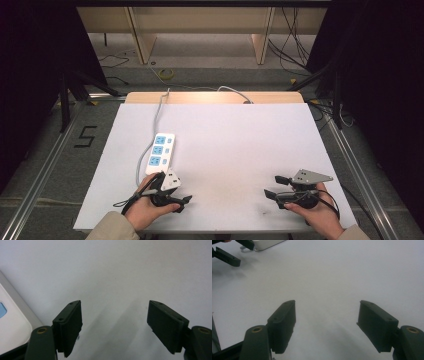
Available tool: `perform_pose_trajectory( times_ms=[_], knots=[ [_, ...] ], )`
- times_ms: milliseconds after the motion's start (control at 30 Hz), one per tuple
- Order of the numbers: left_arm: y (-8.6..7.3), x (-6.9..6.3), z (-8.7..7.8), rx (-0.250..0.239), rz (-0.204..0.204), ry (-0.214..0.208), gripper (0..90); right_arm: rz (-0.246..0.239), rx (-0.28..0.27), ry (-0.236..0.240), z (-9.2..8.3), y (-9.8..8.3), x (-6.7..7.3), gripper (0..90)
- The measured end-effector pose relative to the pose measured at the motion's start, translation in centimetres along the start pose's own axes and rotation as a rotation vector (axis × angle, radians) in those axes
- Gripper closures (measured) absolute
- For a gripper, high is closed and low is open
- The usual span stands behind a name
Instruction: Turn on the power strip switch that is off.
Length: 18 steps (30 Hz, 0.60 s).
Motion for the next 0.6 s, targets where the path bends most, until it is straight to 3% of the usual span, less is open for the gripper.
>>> perform_pose_trajectory(
  times_ms=[233,333,367,400,467,533,600],
  knots=[
    [0.2,-0.2,0.0,0.011,0.010,-0.007,32.2,0.001,-0.003,-0.004,-0.3,-0.1,0.0,31.3],
    [0.6,0.0,-0.4,0.003,0.005,-0.002,47.5,-0.001,-0.002,-0.005,-0.3,-0.1,0.1,31.3],
    [0.7,0.1,-0.5,0.004,0.007,0.001,59.7,0.001,0.002,-0.004,-0.3,-0.1,0.1,31.3],
    [0.7,0.2,-0.5,0.006,0.009,0.004,59.7,0.001,0.002,-0.004,-0.3,-0.1,0.1,31.3],
    [0.6,0.4,-0.6,0.010,0.007,0.023,73.5,0.000,0.001,-0.003,-0.3,-0.1,0.1,31.3],
    [0.6,0.6,-0.7,0.013,0.004,0.043,77.3,0.000,0.001,-0.003,-0.3,-0.1,0.1,31.3],
    [0.7,0.8,-0.9,0.013,-0.003,0.063,88.9,0.001,0.001,-0.003,-0.2,-0.1,0.1,31.3]
  ],
)
Point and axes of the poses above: each handheld gripper's, and its own axes: z roughly forward along the jaws, y roughly out of its top, x roughly to its left, the point moved 5 cm from there along z, roughly forward along the jaws, and after that the axes turned 1 degree about -y, right-handed, at the moved point
